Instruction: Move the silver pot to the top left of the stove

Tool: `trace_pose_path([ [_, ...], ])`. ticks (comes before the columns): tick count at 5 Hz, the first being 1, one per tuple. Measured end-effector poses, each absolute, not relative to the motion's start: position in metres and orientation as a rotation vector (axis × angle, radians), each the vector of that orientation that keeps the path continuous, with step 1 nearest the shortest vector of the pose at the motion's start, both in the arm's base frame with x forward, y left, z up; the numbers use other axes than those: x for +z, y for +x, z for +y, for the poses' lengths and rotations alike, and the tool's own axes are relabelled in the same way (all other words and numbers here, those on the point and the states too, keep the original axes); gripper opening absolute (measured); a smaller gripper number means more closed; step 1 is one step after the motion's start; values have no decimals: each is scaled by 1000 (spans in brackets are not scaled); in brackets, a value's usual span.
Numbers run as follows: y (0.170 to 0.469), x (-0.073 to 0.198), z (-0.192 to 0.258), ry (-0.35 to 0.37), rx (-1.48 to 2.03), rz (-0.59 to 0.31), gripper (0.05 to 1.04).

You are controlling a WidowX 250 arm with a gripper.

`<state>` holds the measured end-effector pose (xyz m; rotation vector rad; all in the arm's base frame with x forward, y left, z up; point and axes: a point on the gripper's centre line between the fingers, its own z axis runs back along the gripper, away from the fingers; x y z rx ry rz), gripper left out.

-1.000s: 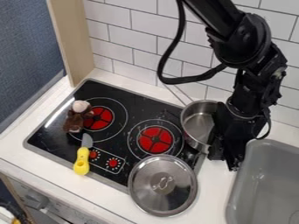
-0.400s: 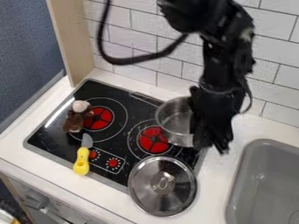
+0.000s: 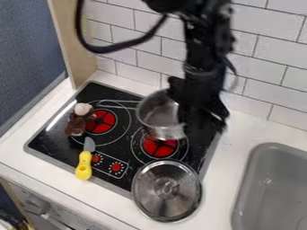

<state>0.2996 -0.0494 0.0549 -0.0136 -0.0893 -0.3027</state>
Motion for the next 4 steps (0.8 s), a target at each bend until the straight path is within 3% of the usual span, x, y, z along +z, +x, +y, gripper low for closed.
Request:
trace_pose_path([
  [4,327,66,17,3,-67,-64,79],
])
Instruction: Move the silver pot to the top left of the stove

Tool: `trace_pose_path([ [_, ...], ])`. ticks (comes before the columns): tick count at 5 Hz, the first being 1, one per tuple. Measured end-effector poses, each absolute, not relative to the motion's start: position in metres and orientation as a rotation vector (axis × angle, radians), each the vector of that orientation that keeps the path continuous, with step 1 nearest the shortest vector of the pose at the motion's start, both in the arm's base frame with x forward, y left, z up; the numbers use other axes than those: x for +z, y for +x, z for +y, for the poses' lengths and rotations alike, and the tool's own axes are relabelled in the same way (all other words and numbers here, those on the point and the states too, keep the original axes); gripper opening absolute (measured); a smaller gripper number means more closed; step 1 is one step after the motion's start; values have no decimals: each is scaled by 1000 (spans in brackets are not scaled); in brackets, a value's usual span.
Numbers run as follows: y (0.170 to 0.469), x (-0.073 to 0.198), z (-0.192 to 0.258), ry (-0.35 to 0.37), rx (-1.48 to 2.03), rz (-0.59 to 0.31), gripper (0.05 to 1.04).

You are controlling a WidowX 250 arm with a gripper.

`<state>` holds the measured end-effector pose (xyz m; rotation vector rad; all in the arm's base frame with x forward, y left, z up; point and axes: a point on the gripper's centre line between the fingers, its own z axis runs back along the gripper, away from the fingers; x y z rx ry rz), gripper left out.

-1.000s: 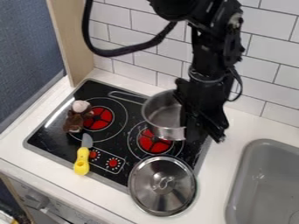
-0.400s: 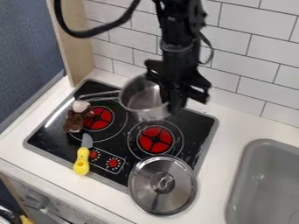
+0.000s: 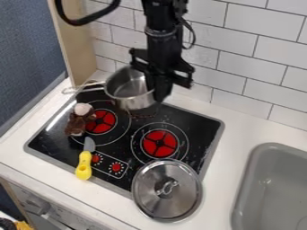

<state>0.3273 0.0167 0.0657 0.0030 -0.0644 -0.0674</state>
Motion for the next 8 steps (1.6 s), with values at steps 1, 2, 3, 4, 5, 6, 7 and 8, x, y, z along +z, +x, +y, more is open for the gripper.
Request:
trace_pose_path([
  [1,327,60,37,25,-24,-51,79],
  [2,328,57,59,45,36,-51,79],
  [3,327,42,78,71,87,-14,79],
  [4,335,27,89,76,116,8,79],
  [5,344,19,96,91,129,19,79],
  [6,350,6,102,99,146,39,79],
  [7,351,0,105,110,156,58,79],
  [8,350,-2,107,126,160,72,109],
])
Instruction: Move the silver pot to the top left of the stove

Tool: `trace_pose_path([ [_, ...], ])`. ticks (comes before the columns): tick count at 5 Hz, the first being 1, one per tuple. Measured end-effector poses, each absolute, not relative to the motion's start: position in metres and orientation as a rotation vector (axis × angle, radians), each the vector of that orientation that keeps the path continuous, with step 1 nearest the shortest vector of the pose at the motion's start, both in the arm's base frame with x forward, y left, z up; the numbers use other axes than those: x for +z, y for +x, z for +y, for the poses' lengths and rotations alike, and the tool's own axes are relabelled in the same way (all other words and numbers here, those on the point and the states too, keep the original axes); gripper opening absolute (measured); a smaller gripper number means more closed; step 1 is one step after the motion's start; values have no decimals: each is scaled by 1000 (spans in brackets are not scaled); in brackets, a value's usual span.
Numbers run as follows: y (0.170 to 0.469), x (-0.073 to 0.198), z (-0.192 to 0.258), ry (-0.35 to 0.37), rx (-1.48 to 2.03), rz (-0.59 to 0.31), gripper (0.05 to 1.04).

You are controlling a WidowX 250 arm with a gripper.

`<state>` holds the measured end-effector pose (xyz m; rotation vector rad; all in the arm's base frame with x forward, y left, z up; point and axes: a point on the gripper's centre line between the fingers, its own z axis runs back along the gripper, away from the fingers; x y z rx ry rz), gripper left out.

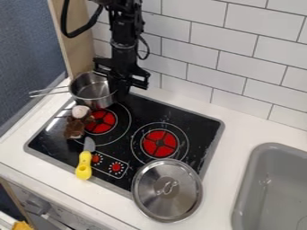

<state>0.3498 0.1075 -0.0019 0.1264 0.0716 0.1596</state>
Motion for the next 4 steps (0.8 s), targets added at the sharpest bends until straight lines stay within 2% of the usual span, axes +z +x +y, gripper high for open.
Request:
trace_pose_path([
  [1,347,-1,107,133,158,95,288],
  [2,345,-5,104,115,162,93,577],
  [3,344,8,104,112,185,59,878],
  [4,342,14,110,64,217,44,1018],
])
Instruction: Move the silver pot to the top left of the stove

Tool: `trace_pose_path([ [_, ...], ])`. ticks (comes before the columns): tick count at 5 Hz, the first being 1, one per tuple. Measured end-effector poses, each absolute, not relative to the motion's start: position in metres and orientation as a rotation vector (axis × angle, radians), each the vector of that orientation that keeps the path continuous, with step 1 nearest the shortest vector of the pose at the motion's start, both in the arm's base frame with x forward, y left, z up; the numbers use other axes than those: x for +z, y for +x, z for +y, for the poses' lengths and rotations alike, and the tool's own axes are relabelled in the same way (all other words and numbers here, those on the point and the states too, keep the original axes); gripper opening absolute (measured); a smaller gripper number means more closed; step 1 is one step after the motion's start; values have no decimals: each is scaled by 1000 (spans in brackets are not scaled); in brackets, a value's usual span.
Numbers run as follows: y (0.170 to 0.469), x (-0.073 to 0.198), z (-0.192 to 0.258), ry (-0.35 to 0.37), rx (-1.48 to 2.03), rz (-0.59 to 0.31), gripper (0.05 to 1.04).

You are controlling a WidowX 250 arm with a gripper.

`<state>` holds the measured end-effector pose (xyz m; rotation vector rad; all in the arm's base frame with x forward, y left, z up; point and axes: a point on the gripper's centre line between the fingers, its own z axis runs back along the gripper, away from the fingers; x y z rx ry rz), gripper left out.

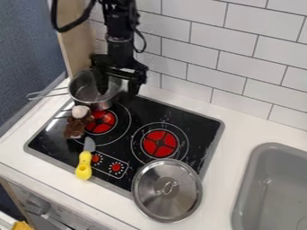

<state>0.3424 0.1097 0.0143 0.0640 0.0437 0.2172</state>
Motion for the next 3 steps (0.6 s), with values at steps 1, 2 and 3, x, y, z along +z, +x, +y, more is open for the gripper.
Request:
trace_pose_path([
  [1,343,30,110,62,214,7,1010],
  [2,341,55,101,61,196,-48,1005],
  [3,338,81,93,107,176,-97,1003],
])
